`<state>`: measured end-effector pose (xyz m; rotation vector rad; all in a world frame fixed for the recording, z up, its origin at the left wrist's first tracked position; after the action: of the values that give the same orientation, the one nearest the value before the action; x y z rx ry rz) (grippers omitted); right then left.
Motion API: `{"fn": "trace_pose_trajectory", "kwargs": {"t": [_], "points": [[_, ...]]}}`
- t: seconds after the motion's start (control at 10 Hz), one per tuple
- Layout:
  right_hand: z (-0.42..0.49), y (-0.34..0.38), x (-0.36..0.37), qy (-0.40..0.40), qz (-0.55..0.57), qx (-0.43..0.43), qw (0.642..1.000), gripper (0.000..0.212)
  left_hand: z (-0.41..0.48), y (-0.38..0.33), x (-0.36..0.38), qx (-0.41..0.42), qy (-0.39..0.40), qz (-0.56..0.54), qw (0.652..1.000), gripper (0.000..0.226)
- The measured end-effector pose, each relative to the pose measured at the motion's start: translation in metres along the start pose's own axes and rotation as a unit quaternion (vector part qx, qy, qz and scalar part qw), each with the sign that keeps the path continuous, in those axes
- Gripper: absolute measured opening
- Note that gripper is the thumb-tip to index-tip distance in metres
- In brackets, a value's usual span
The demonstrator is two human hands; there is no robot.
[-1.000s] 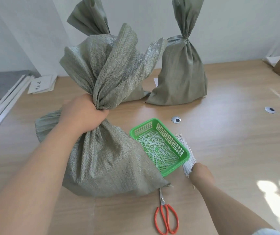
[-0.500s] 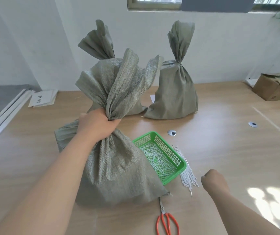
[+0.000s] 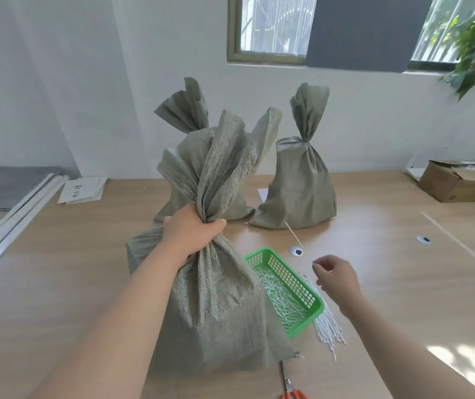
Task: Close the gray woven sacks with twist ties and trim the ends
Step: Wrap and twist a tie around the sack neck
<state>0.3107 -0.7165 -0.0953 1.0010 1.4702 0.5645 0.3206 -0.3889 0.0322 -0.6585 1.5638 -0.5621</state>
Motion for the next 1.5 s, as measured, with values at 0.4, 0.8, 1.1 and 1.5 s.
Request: {"fn": "trace_pose_trajectory", "kwargs": {"t": [0.4, 0.8, 1.1, 1.5], "points": [[-0.045, 0.172, 0.095, 0.097, 0.239, -0.096, 0.961, 0.012, -0.009, 0.000, -0.003, 0.037, -0.023, -0.070, 0.997, 0.040], [-0.061, 0.184, 0.125, 0.053, 0.239, -0.149, 0.958, 0.032, -0.005, 0.005, 0.001, 0.098, -0.151, 0.090, 0.980, 0.036], [-0.064, 0.177, 0.126, 0.017, 0.199, -0.148, 0.969, 0.037, -0.020, -0.009, 0.001, 0.111, -0.130, 0.301, 0.938, 0.018], [-0.062, 0.167, 0.132, 0.035, 0.181, -0.131, 0.974, 0.018, -0.020, -0.029, -0.009, 0.132, -0.014, 0.422, 0.897, 0.026]]}}
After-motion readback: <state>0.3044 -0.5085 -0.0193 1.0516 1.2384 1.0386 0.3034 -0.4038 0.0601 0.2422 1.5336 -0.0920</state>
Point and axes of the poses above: each hand's wrist, its own z-axis towards the middle knuckle, its own x-axis out of the palm, y = z × x, the point moved 4 cm from there along z, towards the middle knuckle, and after that the axes turned 9 degrees about y, right-handed, at the moved point
